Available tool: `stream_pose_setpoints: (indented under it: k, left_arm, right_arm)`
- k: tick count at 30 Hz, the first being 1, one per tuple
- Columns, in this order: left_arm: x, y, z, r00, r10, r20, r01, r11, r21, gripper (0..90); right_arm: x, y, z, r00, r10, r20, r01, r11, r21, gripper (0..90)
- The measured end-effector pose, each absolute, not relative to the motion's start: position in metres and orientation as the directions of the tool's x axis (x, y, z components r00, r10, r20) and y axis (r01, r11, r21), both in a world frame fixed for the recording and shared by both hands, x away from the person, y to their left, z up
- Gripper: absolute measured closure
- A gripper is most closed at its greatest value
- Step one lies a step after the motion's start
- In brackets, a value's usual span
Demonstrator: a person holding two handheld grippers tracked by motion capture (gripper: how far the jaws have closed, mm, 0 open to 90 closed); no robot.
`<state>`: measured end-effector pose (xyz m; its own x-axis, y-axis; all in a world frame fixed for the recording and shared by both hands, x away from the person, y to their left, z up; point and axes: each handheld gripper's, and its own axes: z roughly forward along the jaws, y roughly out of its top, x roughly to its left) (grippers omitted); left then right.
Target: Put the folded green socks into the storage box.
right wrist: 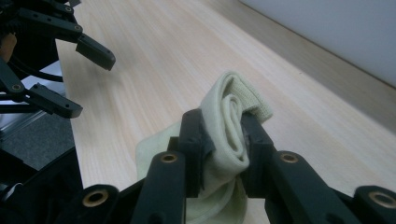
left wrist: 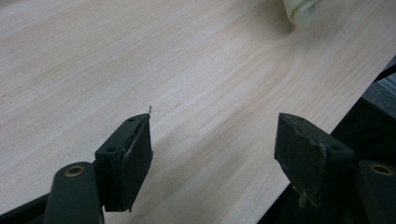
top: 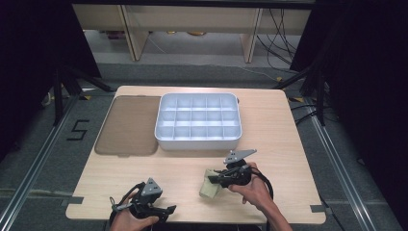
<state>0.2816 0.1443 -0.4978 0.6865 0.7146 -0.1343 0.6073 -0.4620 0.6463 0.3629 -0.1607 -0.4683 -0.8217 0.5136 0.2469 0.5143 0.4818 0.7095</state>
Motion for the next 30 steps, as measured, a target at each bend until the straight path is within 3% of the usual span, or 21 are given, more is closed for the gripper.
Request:
stream_pose_setpoints:
  k: [4,30]
  left_arm:
    - [0.282,0.144,-0.498,0.686,0.719,-0.11,0.602,-0.477,0.64,22.5]
    - [0.28,0.144,-0.499,0.697,0.709,-0.103,0.586,-0.481,0.652,22.1]
  right_arm:
    - [0.366,-0.167,-0.464,-0.811,0.537,0.231,0.518,0.476,0.71,74.6]
    - [0.381,-0.201,-0.45,-0.773,0.609,0.178,0.527,0.459,0.715,74.6]
